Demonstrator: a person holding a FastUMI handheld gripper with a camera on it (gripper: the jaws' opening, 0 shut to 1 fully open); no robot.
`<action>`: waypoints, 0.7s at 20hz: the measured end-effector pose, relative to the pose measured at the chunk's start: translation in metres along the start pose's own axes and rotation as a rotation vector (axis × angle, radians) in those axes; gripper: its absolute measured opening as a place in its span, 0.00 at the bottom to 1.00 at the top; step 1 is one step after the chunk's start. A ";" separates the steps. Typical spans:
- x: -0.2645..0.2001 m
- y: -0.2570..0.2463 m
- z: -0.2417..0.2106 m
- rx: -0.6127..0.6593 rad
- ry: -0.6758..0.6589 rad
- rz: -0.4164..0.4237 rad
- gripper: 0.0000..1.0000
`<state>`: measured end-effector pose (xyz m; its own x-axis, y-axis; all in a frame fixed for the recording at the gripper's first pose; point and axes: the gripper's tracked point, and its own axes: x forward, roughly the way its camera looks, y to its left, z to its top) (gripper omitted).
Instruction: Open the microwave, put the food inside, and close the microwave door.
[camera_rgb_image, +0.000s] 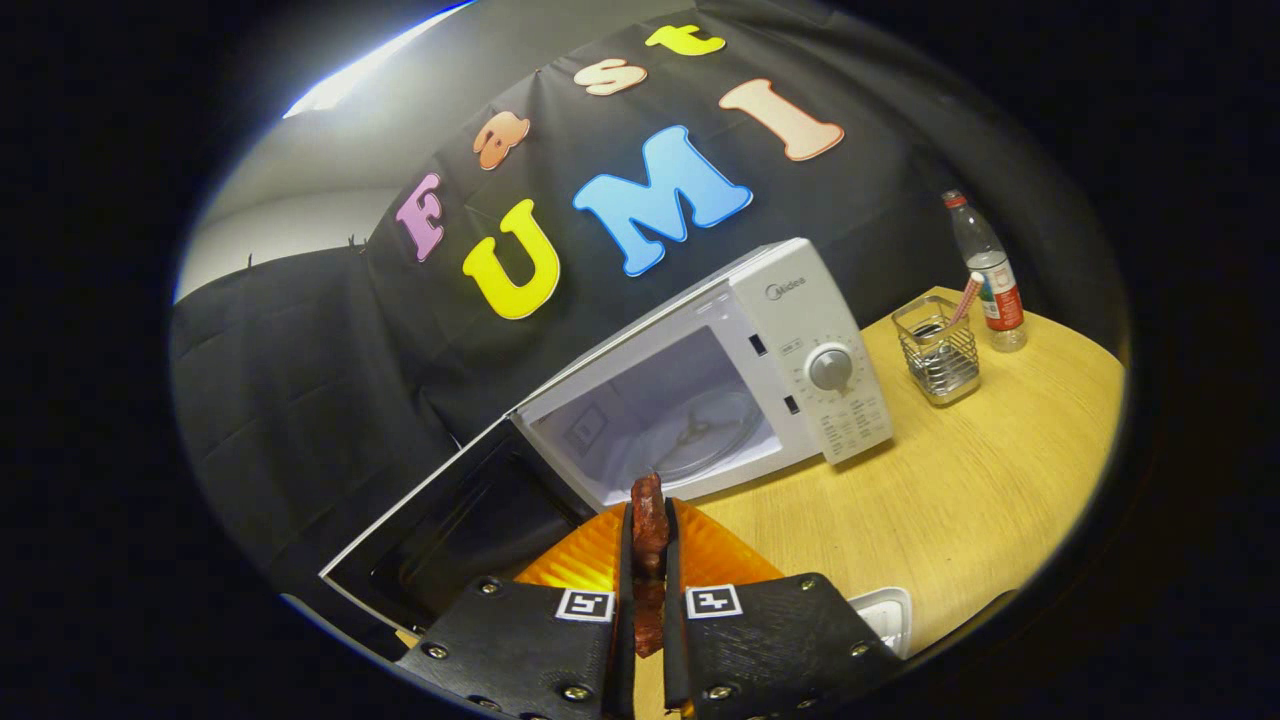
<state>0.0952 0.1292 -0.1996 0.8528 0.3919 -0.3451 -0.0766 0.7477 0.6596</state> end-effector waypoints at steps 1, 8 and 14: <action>0.011 0.005 0.000 0.003 0.000 -0.003 0.12; 0.103 0.023 0.018 -0.075 -0.096 -0.061 0.11; 0.184 0.012 0.023 -0.151 -0.101 -0.104 0.12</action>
<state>0.2631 0.1982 -0.2396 0.9071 0.2585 -0.3323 -0.0555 0.8559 0.5141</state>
